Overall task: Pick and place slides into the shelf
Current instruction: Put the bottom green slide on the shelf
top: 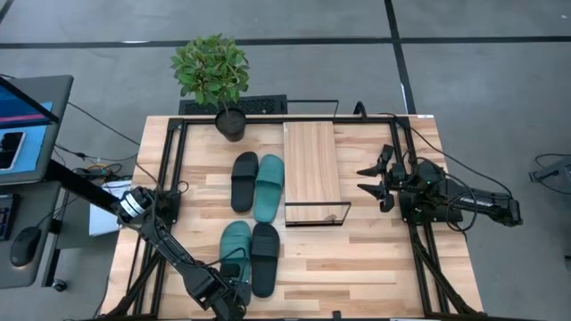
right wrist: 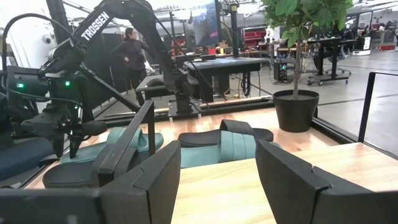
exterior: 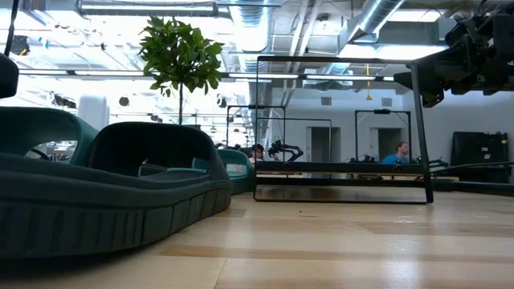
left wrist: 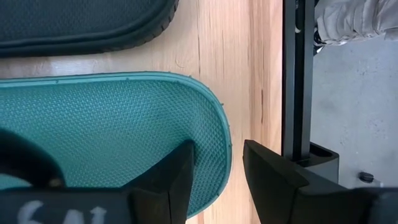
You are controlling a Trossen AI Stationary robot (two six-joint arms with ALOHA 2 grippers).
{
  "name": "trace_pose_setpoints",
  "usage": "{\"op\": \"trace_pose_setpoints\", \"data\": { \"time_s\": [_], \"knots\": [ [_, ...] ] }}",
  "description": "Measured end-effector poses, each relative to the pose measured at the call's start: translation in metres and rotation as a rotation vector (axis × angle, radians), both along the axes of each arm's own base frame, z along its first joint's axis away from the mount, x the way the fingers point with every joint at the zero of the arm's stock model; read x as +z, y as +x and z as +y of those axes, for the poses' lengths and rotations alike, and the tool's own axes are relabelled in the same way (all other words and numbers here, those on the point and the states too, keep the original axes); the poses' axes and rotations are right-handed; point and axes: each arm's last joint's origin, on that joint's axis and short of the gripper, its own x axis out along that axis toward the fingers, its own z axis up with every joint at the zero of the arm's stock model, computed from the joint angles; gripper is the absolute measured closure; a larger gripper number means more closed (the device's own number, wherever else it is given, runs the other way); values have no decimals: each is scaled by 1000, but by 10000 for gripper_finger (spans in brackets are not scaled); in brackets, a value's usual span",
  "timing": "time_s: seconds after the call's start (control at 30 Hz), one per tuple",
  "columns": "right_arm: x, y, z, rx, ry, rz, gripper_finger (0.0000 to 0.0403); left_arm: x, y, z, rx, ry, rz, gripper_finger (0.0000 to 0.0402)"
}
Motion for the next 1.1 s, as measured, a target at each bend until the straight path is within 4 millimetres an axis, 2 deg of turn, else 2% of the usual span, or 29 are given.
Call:
{"op": "trace_pose_setpoints", "data": {
  "time_s": [0.37,0.87,0.97,1.1],
  "knots": [
    [0,0,0,0,0,0,202,-7,2,-2,9,7,4,267],
    [0,0,0,0,0,0,202,-8,2,-1,38,12,-2,271],
    [0,0,0,0,0,0,202,-8,2,0,31,8,12,304],
    [0,0,0,0,0,0,202,-8,3,0,7,-44,63,382]
  ]
}}
